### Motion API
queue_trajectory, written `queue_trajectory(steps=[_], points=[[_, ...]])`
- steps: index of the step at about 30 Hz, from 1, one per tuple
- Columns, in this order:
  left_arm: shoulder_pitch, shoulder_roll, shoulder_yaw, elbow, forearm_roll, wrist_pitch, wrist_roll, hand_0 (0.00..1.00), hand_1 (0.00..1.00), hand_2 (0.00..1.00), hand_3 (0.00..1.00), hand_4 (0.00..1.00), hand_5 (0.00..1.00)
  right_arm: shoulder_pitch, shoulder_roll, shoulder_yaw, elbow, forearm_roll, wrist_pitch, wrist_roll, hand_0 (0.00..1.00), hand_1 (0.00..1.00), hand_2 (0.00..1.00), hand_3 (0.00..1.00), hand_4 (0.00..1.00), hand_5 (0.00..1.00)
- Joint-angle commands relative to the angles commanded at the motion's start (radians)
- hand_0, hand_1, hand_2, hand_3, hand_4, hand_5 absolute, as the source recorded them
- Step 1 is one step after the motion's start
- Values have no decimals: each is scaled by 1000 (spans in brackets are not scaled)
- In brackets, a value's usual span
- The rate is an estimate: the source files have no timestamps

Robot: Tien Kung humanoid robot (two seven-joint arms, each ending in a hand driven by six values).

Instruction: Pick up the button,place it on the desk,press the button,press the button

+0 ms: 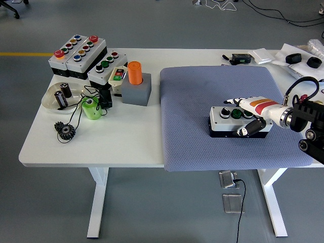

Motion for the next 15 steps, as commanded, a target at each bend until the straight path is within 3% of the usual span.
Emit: queue_trajectory(steps=[5, 6, 10, 11, 12, 15], points=[[-4, 2, -4, 0, 3, -2, -2, 651, 706, 726, 510, 319, 938, -75, -92, 170, 134, 10, -45, -16, 964, 888, 995, 998, 891, 294], [-5, 3, -7, 0, 5, -3, -3, 651, 706, 726, 510, 320, 937, -97, -120, 209, 169, 37, -68, -12, 719, 517, 598, 953, 851, 420], [-5, 3, -11, 0, 7, -4, -5, 651, 706, 726, 510, 320, 937, -148, -211, 297, 270, 134, -145, -15, 719, 517, 598, 953, 851, 420], [-5, 3, -12, 0, 7, -4, -5, 651, 706, 726, 510, 320, 937, -150, -217, 299, 275, 151, -149, -13, 719, 517, 598, 953, 851, 420], [-4, 3, -12, 0, 10, -3, -4, 651, 706, 726, 509, 319, 936, -162, -235, 305, 291, 169, -153, -15, 362, 104, 270, 819, 799, 492], [-2, 2, -13, 0, 16, -2, -3, 651, 706, 726, 509, 319, 936, -179, -270, 302, 315, 216, -126, -28, 362, 104, 270, 819, 799, 492]])
